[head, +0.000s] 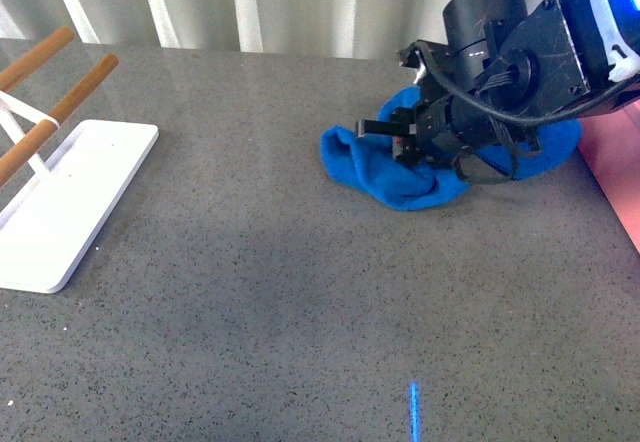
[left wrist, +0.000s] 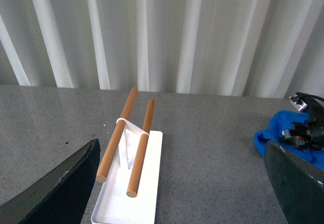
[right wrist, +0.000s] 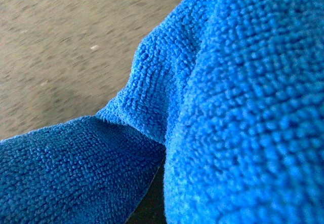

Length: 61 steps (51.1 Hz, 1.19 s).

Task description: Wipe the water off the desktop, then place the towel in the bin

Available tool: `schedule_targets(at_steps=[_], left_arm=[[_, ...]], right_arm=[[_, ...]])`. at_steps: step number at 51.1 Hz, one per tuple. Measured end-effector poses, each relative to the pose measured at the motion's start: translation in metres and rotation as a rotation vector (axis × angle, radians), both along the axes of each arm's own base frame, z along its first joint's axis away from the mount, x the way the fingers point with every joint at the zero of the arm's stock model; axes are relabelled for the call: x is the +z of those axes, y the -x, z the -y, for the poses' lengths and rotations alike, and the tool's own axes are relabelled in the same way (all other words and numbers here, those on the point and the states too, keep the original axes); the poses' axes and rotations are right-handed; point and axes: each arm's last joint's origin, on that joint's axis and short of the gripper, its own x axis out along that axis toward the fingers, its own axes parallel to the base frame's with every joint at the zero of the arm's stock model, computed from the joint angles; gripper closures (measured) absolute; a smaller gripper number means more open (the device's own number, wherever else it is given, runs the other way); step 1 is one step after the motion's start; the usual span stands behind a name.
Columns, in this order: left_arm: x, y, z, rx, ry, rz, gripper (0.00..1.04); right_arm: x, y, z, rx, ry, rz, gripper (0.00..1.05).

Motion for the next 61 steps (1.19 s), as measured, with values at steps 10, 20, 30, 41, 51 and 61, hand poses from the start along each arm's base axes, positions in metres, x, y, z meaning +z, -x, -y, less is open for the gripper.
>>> schedule_targets(at_steps=[10, 20, 30, 41, 51, 61], left_arm=[[0.0, 0.0, 0.0, 0.0, 0.0, 0.0, 0.07], [0.0, 0.0, 0.0, 0.0, 0.0, 0.0, 0.07], [0.0, 0.0, 0.0, 0.0, 0.0, 0.0, 0.07], [0.0, 0.0, 0.0, 0.0, 0.0, 0.0, 0.07], [0.0, 0.0, 0.0, 0.0, 0.0, 0.0, 0.07], [0.0, 0.0, 0.0, 0.0, 0.0, 0.0, 0.07]], right_arm=[[0.003, 0.041, -0.009, 0.063, -0.035, -0.044, 1.01], [0.007, 0.089, 0.016, 0.044, -0.006, -0.085, 1.01], [0.018, 0.111, 0.058, -0.013, 0.113, -0.021, 1.01], [0.053, 0.096, 0.076, 0.003, 0.158, 0.103, 1.01], [0.099, 0.063, 0.059, 0.111, 0.119, 0.252, 1.01], [0.172, 0.016, 0.068, -0.007, 0.217, 0.445, 1.01]])
